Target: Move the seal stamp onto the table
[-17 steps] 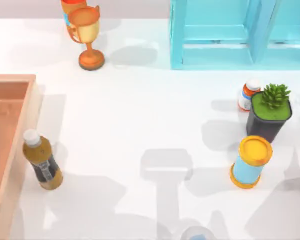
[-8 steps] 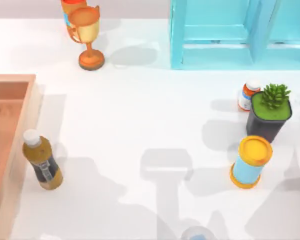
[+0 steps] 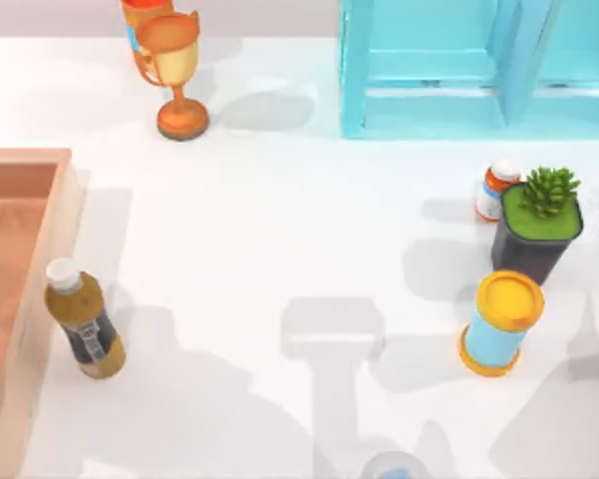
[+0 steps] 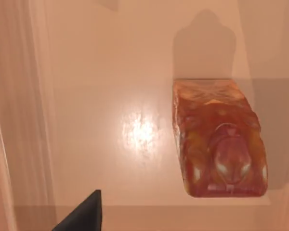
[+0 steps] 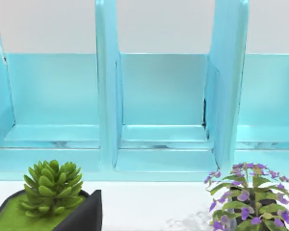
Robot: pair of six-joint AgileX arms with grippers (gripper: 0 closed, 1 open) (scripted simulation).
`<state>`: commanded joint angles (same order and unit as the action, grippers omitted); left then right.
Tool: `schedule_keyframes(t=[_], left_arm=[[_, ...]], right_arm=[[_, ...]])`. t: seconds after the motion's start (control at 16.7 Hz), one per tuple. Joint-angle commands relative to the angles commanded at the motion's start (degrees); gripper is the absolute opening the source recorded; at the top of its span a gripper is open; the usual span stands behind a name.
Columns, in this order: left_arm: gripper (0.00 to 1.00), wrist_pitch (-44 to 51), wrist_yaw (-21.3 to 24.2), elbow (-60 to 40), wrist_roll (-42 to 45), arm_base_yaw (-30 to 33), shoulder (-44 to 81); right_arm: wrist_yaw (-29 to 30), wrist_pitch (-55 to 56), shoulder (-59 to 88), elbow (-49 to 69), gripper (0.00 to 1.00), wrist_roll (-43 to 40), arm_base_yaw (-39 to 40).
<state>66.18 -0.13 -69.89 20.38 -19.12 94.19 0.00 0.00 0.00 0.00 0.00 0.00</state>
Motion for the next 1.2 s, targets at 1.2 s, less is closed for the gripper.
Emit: schedule_keyframes(t=[1.2], left_arm=[[0.62, -20.9, 0.0, 14.5, 0.4, -0.3, 5.9]], right_arm=[[0.0, 0.0, 0.0, 0.0, 1.0, 0.0, 0.0]])
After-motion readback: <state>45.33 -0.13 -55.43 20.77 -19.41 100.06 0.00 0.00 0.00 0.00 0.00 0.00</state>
